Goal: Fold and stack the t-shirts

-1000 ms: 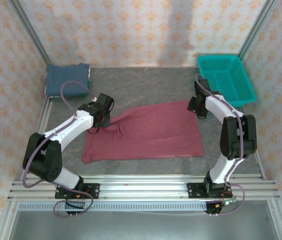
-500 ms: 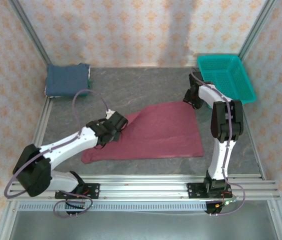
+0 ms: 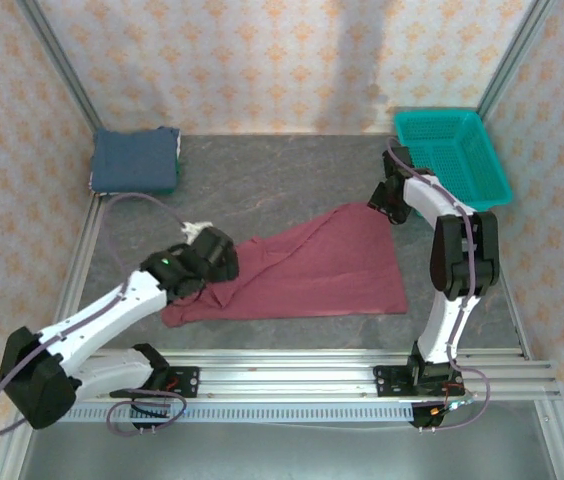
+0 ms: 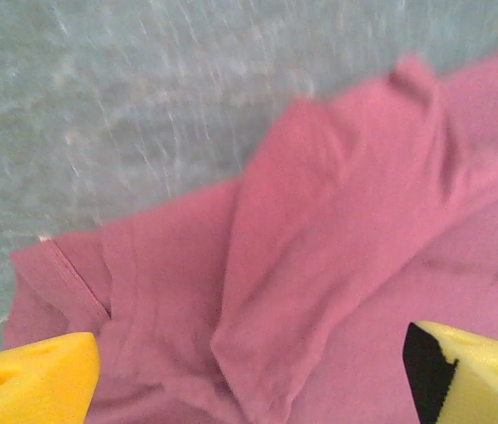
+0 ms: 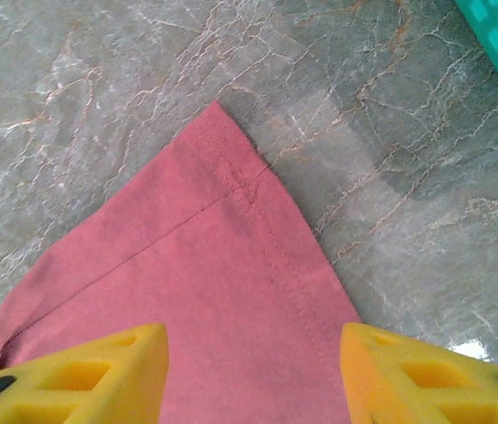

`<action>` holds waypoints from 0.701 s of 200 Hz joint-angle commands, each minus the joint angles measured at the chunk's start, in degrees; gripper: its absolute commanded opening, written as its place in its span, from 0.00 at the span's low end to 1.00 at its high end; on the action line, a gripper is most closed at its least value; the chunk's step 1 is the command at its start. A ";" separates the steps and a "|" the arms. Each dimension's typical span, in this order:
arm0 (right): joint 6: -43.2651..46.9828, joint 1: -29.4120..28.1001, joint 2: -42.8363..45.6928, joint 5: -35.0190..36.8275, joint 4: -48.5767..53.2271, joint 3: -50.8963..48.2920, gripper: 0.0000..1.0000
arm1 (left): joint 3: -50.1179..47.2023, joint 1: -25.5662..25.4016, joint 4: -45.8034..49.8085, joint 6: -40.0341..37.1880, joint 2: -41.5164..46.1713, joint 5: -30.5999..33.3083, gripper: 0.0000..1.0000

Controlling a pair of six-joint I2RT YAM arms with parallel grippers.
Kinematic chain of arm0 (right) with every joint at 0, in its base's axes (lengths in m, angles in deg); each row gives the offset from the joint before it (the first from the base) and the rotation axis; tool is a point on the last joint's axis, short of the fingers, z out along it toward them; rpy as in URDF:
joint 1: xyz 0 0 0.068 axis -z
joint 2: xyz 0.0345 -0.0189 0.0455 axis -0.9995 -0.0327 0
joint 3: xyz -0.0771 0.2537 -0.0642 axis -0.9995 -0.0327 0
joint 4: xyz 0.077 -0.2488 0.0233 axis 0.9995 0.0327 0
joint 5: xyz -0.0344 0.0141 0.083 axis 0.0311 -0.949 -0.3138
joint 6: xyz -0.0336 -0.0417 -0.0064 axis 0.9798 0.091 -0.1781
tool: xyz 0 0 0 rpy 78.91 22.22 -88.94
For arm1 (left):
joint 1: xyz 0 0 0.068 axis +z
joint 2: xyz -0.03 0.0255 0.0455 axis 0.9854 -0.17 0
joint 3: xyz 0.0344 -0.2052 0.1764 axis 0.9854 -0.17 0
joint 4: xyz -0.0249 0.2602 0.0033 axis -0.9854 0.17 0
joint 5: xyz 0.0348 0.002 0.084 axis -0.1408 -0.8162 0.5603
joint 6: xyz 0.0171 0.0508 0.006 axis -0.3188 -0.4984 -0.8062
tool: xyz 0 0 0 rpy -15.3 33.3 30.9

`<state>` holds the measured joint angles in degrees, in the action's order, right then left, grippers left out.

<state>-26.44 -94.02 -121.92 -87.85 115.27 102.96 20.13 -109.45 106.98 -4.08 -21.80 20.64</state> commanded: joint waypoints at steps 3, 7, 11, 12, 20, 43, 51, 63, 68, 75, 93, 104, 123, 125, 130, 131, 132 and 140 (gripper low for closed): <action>1.11 -0.53 2.80 -2.11 1.28 -2.00 0.54 | 3.29 6.70 -0.20 -2.31 -5.68 -12.17 0.87; 1.20 -0.57 2.99 -2.19 1.35 -2.25 0.54 | 3.97 7.40 0.27 -2.86 -7.12 -13.23 0.86; 1.25 -0.58 3.09 -2.27 1.39 -2.42 0.54 | 4.52 7.91 0.73 -3.39 -8.68 -14.41 0.84; 1.25 -0.60 3.09 -2.34 1.39 -2.44 0.54 | 4.64 7.98 0.86 -3.49 -8.99 -14.80 0.84; 1.43 -0.61 3.29 -2.75 1.57 -2.69 0.54 | 5.09 9.29 0.92 -4.37 -11.51 -18.19 0.79; 1.71 -0.61 3.52 -3.43 1.99 -3.38 0.54 | 3.75 9.72 0.48 -4.56 -13.97 -22.35 0.73; 1.79 -0.61 3.57 -3.76 2.02 -3.61 0.54 | 2.62 9.73 -0.70 -4.18 -13.69 -23.08 0.73; 1.94 -0.61 3.70 -4.02 1.91 -4.01 0.54 | 1.36 9.73 -3.09 -3.74 -13.64 -23.48 0.74; 1.98 -0.66 3.70 -4.00 1.75 -4.17 0.54 | 1.44 9.73 -3.93 -3.87 -13.99 -23.46 0.74; 1.94 -0.61 3.69 -3.99 1.61 -4.30 0.54 | 1.91 9.72 -4.72 -4.18 -14.77 -23.21 0.74; 1.69 -0.61 3.45 -4.49 1.29 -4.31 0.54 | 4.33 9.68 -5.63 -5.01 -17.59 -22.50 0.73; 1.63 -0.69 3.14 -4.61 1.19 -4.15 0.54 | 5.86 9.55 -5.56 -5.62 -19.56 -21.87 0.72; 1.68 -0.70 2.68 -4.44 1.50 -3.74 0.54 | 9.15 9.44 -2.67 -9.58 -23.59 -19.63 0.69; 1.73 -0.70 2.70 -4.43 1.52 -3.68 0.54 | 9.35 9.39 -2.33 -9.88 -23.89 -19.43 0.68; 1.77 -0.68 2.65 -4.51 1.61 -3.65 0.54 | 10.14 9.29 -1.69 -10.49 -24.85 -18.79 0.68; 1.78 -0.65 2.61 -4.51 1.59 -3.63 0.54 | 10.26 9.29 -1.58 -10.60 -24.99 -18.71 0.68; 1.78 -0.67 2.63 -4.52 1.57 -3.57 0.54 | 10.36 9.29 -1.44 -10.70 -25.15 -18.58 0.68; 1.85 -0.68 2.63 -4.53 1.63 -3.64 0.54 | 11.46 9.21 -0.65 -11.69 -26.29 -17.77 0.67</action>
<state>-25.35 -94.37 -120.48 -92.57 115.66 99.33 27.89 -99.98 103.84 -10.85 -45.16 -0.69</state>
